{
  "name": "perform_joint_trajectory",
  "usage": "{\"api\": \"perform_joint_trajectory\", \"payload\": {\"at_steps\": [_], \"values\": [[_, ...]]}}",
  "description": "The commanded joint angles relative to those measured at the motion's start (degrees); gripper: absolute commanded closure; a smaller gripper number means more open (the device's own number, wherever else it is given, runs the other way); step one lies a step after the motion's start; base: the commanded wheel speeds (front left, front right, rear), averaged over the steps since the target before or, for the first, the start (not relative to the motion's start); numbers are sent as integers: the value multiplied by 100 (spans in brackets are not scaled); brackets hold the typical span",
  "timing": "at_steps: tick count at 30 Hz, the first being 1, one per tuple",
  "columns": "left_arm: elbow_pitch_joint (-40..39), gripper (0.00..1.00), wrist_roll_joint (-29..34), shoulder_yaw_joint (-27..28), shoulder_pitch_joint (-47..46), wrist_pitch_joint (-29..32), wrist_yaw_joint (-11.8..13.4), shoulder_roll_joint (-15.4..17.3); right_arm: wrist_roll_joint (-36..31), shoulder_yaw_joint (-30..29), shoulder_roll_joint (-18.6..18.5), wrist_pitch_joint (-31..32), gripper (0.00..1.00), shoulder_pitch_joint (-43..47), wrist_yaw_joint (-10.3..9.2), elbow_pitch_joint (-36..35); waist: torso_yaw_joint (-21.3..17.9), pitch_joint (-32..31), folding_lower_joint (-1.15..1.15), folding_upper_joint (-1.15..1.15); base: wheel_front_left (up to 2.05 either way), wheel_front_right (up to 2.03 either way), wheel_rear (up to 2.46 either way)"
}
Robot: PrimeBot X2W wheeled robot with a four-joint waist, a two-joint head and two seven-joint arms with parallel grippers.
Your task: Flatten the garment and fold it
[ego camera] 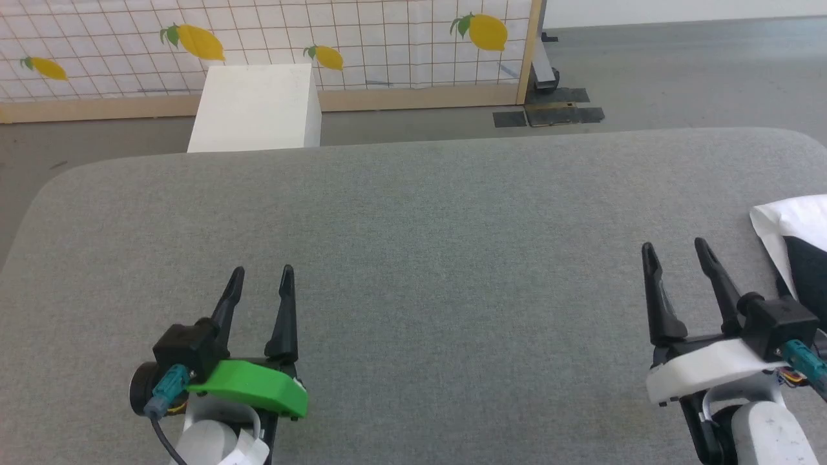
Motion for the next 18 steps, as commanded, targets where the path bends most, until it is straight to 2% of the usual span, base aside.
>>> {"api": "perform_joint_trajectory", "payload": {"at_steps": [1, 18], "values": [[10, 0, -20, 3, 112, -27, 0, -29, -67, -22, 48, -51, 0, 108, -10, -53, 16, -6, 1, 44, 0, 0, 0], [-103, 0, -90, -54, 248, -27, 97, -34, -188, -127, 185, -4, 0, 505, -10, -304, 104, 18, 1, 44, 0, 0, 0]]}}
